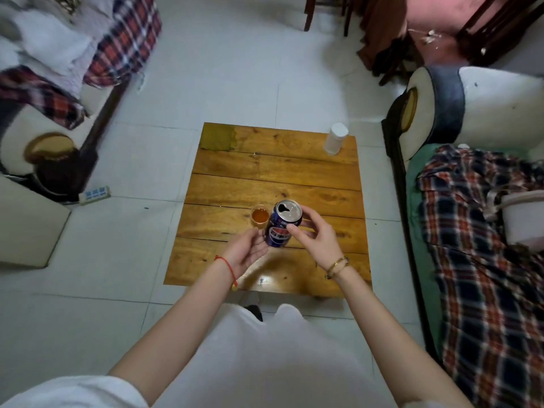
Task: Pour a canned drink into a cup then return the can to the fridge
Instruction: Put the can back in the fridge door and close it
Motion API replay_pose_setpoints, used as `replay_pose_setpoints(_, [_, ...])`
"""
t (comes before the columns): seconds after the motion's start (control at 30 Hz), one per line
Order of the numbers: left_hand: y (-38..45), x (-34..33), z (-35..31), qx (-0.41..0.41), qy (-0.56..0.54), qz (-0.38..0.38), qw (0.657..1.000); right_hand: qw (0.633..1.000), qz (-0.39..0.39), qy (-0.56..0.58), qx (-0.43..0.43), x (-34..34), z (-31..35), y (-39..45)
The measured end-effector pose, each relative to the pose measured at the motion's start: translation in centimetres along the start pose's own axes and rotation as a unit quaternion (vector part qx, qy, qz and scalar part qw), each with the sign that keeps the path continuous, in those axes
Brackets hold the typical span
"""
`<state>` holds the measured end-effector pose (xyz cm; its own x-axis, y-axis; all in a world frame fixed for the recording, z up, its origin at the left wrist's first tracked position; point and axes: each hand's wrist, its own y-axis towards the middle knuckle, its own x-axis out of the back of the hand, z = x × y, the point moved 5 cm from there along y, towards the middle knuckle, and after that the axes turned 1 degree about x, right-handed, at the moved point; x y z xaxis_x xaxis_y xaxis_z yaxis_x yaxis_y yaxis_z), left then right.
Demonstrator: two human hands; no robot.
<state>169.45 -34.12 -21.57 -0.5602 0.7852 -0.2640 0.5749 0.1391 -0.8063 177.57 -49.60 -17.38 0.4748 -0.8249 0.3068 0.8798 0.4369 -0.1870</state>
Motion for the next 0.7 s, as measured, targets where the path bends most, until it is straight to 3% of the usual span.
replay_pose_setpoints(0.37, [-10.2,5.1,8.4,-0.055,-0.134,-0.071,0.987,0.981,0.163,-0.051,0.088,-4.3,3.0,-7.0])
replay_pose_setpoints(0.7, [-18.9,15.1,13.7,-0.128,-0.303,-0.19,0.925,0.92,0.339,-0.076,0.183,-16.2,8.5,-12.3])
